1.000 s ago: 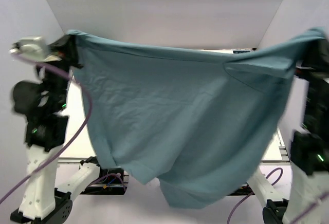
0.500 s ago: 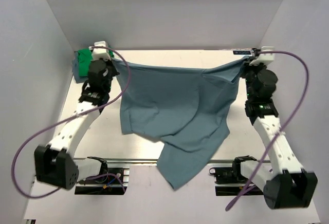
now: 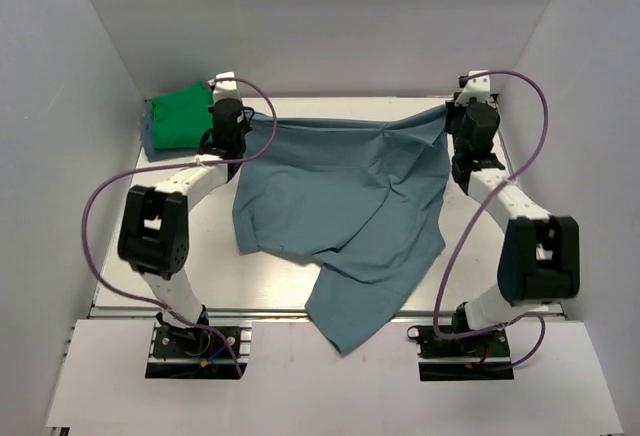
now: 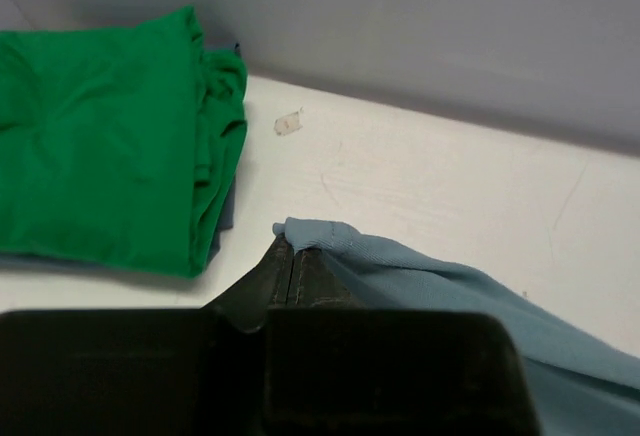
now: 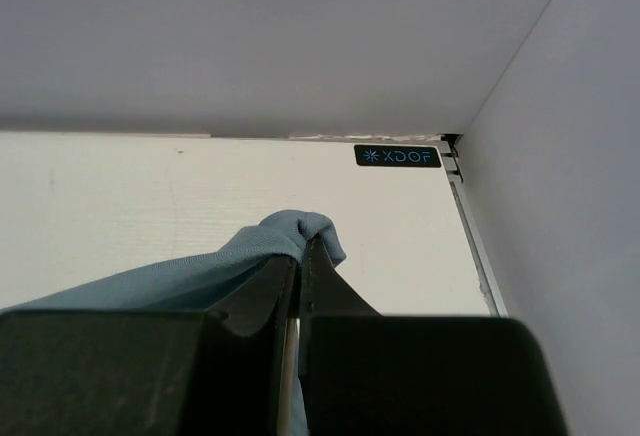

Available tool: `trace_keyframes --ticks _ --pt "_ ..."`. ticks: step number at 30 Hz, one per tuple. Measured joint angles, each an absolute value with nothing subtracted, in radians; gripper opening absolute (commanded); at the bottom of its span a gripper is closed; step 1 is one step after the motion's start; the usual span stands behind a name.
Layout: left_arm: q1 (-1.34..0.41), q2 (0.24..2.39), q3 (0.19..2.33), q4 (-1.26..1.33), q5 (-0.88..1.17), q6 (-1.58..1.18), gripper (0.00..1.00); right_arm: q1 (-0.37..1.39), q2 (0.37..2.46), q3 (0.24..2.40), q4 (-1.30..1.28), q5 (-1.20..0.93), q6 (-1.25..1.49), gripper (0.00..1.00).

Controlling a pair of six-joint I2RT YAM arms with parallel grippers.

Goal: Fold and stack the t-shirts
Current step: Flatten out the tshirt

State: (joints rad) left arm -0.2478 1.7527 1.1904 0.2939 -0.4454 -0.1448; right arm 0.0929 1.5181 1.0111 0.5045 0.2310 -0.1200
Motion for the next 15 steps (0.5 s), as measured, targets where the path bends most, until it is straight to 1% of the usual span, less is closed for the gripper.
trace_keyframes --ticks 6,7,8,9,10,11,13,14,15 --pt "-0.248 1.989 1.416 0.312 -0.475 -0.139 0.00 0.093 1.771 1.216 0.508 0.279 -0.144 0.00" --pt "-0.248 2.030 1.454 0.310 -0.477 -0.139 0.00 0.093 1.813 1.255 0.501 0.290 -0.146 0.04" --pt "-0.248 2.074 1.491 0.304 -0.482 -0.139 0.14 0.093 1.858 1.299 0.488 0.300 -0.146 0.09" --pt "-0.248 2.113 1.530 0.296 -0.487 -0.138 0.37 0.093 1.903 1.343 0.467 0.310 -0.139 0.16" --pt "-0.248 2.164 1.579 0.285 -0.489 -0.139 0.69 0.093 1.946 1.391 0.454 0.317 -0.133 0.27" --pt "-0.248 2.203 1.618 0.274 -0.491 -0.134 0.99 0.093 1.994 1.442 0.442 0.323 -0.120 0.39" --pt "-0.245 2.302 1.733 0.231 -0.499 -0.150 0.99 0.093 2.075 1.532 0.396 0.329 -0.089 0.58" --pt "-0.244 2.347 1.798 0.199 -0.501 -0.155 0.99 0.093 2.122 1.593 0.367 0.330 -0.073 0.90" --pt "-0.243 2.401 1.880 0.150 -0.503 -0.158 0.99 0.093 2.169 1.663 0.324 0.330 -0.053 0.90"
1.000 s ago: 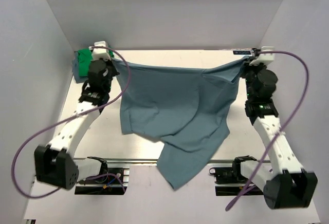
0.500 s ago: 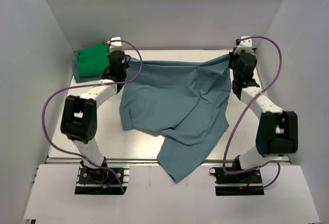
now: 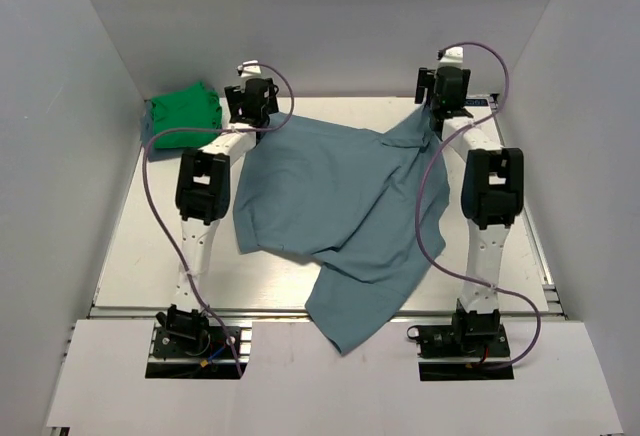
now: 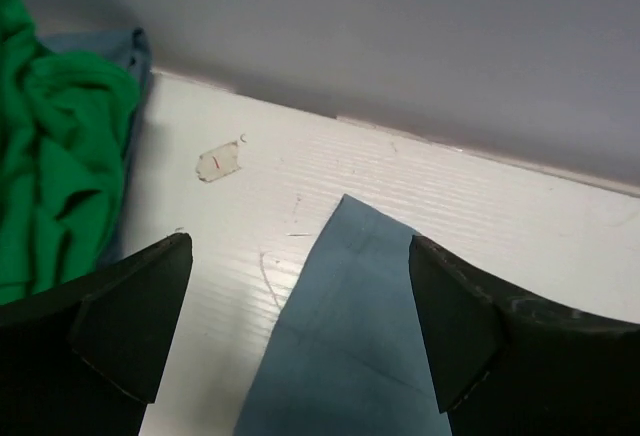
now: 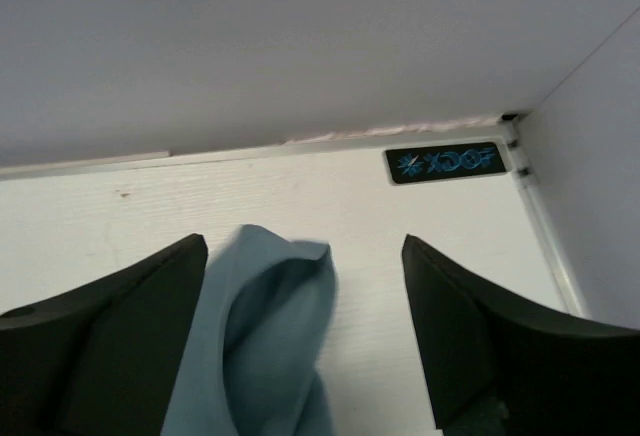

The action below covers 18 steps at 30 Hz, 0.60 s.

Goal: Fold and stack the t-shirts
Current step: Flatten out the tshirt

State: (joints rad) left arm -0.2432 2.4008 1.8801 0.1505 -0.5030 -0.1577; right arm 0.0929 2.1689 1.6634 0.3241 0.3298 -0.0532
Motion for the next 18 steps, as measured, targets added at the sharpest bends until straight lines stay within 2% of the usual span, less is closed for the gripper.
trace_keyframes --ticks 3,6,12,18 --pt "-0.238 2.497 2.059 0.019 -0.496 -0.164 0.99 0.093 2.283 1.872 0.172 0.317 -0.011 0.90" --pt "-0.237 2.452 2.032 -0.057 -0.487 -0.166 0.99 0.094 2.241 1.851 0.083 0.297 0.031 0.90" --pt "-0.239 2.093 1.710 -0.198 -0.444 -0.181 0.99 0.096 1.881 1.560 -0.144 0.243 0.164 0.90" --pt "-0.253 1.712 1.379 -0.311 -0.284 -0.266 0.99 0.125 1.468 1.182 -0.258 0.175 0.287 0.90"
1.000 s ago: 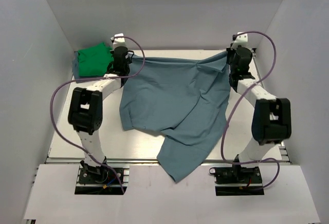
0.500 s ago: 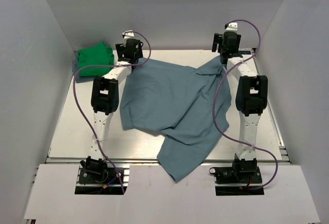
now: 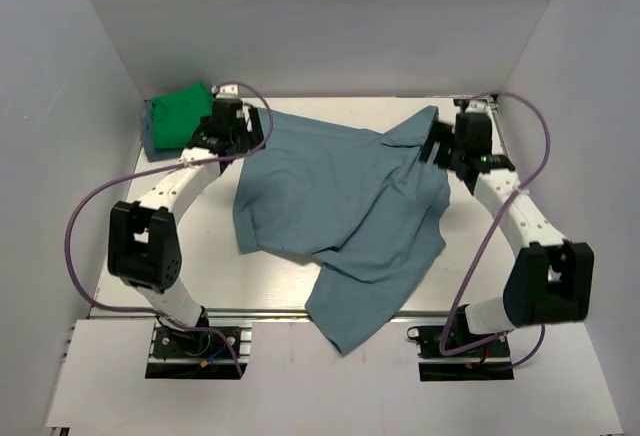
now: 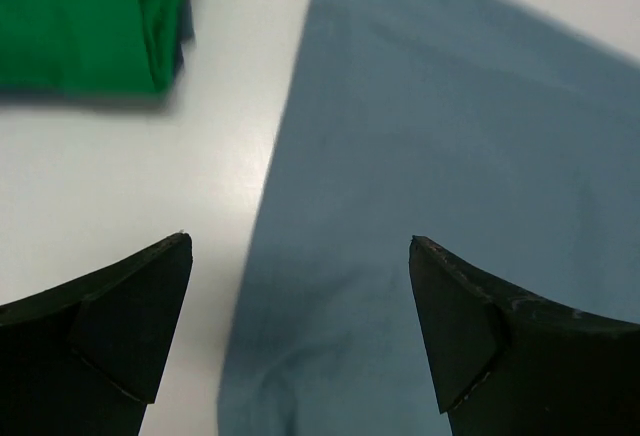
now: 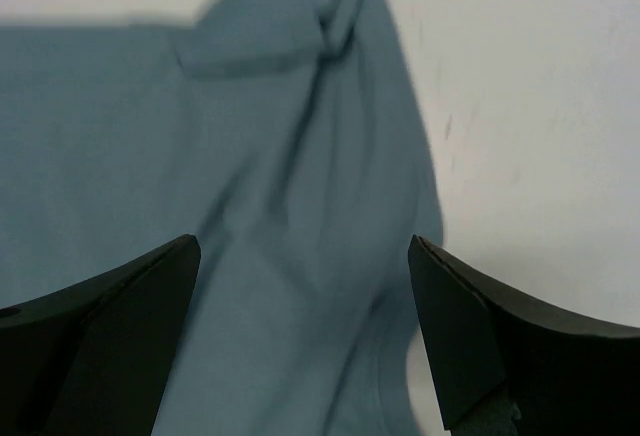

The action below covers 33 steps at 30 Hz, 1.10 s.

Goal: Fold and stack the t-shirts
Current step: Flatten out the tshirt

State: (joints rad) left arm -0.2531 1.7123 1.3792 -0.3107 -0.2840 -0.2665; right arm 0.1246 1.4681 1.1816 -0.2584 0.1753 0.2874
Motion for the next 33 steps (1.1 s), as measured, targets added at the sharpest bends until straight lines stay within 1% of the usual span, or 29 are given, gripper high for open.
trace_keyframes --ticks 2,5,10,12,16,18,20,21,24,25,27,28,29,30,33 --pt "-0.258 1.652 1.262 -0.333 -0.255 -0.306 0.99 0.140 1.392 1.058 -0.301 0.164 0.312 0.90" --pt "-0.265 1.628 1.102 -0.399 -0.239 -0.361 0.99 0.163 1.338 0.914 -0.367 0.156 0.339 0.90" --pt "-0.266 1.593 0.925 -0.515 -0.223 -0.448 0.99 0.183 1.306 0.773 -0.463 0.157 0.366 0.90" --pt "-0.266 1.524 0.854 -0.535 -0.220 -0.485 0.99 0.186 1.292 0.742 -0.476 0.153 0.375 0.90" --pt "-0.266 1.272 0.659 -0.512 -0.170 -0.543 0.97 0.191 1.245 0.685 -0.476 0.133 0.390 0.90" --pt "-0.266 1.153 0.562 -0.466 -0.120 -0.554 0.92 0.192 1.217 0.653 -0.480 0.123 0.398 0.90" --pt "-0.266 1.082 0.493 -0.427 -0.073 -0.555 0.90 0.192 1.198 0.627 -0.484 0.115 0.412 0.90" --pt "-0.266 1.064 0.472 -0.411 -0.052 -0.554 0.84 0.192 1.190 0.616 -0.484 0.108 0.416 0.90" --pt "-0.268 1.053 0.443 -0.347 0.015 -0.543 0.74 0.192 1.164 0.586 -0.486 0.093 0.432 0.88" --pt "-0.268 1.053 0.437 -0.323 0.036 -0.538 0.68 0.192 1.156 0.579 -0.487 0.089 0.437 0.88" --pt "-0.268 1.052 0.426 -0.284 0.063 -0.529 0.61 0.192 1.146 0.574 -0.492 0.085 0.442 0.86" --pt "-0.268 1.052 0.418 -0.269 0.073 -0.525 0.52 0.192 1.144 0.574 -0.492 0.082 0.443 0.84" --pt "-0.268 1.052 0.411 -0.261 0.078 -0.524 0.49 0.192 1.143 0.574 -0.491 0.079 0.445 0.84" --pt "-0.268 1.054 0.405 -0.255 0.083 -0.521 0.47 0.192 1.143 0.574 -0.491 0.075 0.448 0.82" --pt "-0.268 1.061 0.399 -0.259 0.093 -0.516 0.48 0.192 1.154 0.573 -0.490 0.062 0.456 0.82"
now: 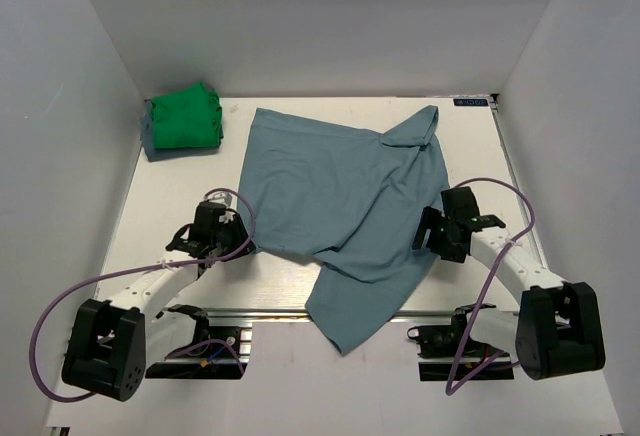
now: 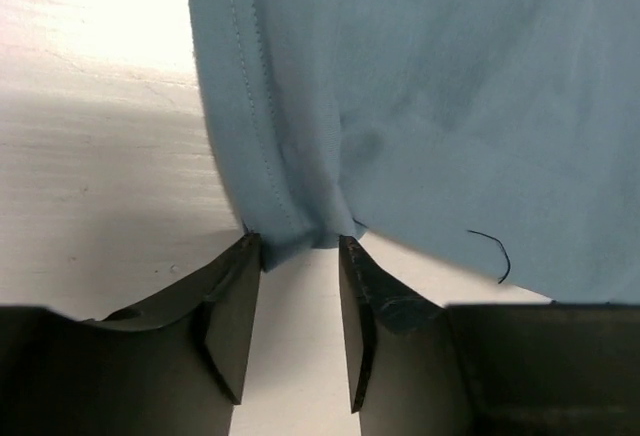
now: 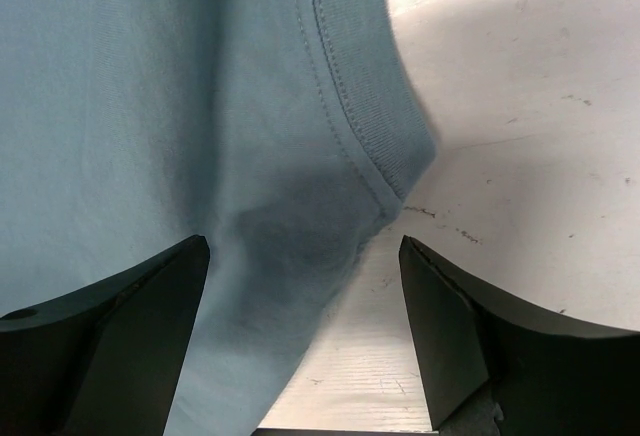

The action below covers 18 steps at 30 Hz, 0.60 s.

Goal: Fold and stack the t-shirts
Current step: Flatten out the tshirt

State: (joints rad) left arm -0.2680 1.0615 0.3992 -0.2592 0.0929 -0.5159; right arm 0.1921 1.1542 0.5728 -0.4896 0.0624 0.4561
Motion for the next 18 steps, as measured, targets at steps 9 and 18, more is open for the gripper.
trace_keyframes --ticks 9,18 --pt "-0.268 0.976 0.386 -0.343 0.026 -0.533 0.59 0.192 1.176 0.553 -0.473 0.049 0.468 0.81" --pt "-0.268 1.040 0.370 -0.269 0.005 -0.548 0.50 0.192 1.183 0.554 -0.467 0.049 0.468 0.80"
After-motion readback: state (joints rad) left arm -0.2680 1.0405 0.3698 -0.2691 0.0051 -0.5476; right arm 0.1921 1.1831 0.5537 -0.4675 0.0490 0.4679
